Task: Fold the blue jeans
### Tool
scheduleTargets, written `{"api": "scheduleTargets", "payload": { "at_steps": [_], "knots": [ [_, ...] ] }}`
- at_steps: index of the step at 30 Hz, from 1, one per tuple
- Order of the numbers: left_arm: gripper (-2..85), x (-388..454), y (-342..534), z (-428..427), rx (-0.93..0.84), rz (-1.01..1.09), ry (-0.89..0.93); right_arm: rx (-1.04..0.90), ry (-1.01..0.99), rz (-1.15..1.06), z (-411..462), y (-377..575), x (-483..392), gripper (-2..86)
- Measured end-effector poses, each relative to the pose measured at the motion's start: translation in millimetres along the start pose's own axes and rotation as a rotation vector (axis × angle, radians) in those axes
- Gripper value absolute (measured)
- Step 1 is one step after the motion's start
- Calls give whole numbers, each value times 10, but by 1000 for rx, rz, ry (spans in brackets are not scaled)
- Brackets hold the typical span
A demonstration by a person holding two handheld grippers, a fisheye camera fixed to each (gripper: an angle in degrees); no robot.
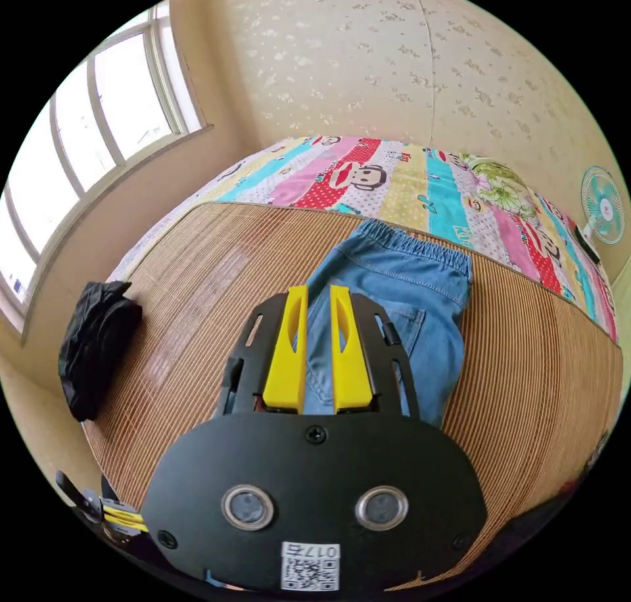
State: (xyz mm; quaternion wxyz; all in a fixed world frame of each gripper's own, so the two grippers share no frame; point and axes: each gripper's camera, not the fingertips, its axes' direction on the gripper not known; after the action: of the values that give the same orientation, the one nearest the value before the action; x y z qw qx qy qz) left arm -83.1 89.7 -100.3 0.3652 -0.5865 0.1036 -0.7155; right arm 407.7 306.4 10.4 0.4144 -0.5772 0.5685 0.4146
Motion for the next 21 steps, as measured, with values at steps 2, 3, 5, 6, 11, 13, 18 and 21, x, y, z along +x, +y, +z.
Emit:
{"api": "scheduleTargets", "payload": {
  "at_steps": [2,3,5,6,11,13,18,21],
  "knots": [
    [35,16,-2,-18,8,-7,-26,-41,-27,-77,-285,469,-128,72],
    [41,30,-4,-14,6,-10,-44,-67,-44,-109,-480,807,-189,74],
    [47,57,-8,5,-2,-11,-63,-90,-55,-119,-781,1331,-244,77],
    [51,86,-10,6,-1,-7,-71,-93,-57,-112,-978,1667,-268,80],
    [57,235,35,-23,31,25,-176,-112,-69,-11,-1573,2842,-351,94],
    [58,258,74,-11,22,25,-210,-122,-74,37,-1665,3194,-396,97],
    [57,311,316,-14,44,35,-170,-107,-176,156,-1658,3826,-508,98],
    [53,368,477,-70,70,35,-208,-74,-204,179,-1602,3904,-530,98]
  ]
}}
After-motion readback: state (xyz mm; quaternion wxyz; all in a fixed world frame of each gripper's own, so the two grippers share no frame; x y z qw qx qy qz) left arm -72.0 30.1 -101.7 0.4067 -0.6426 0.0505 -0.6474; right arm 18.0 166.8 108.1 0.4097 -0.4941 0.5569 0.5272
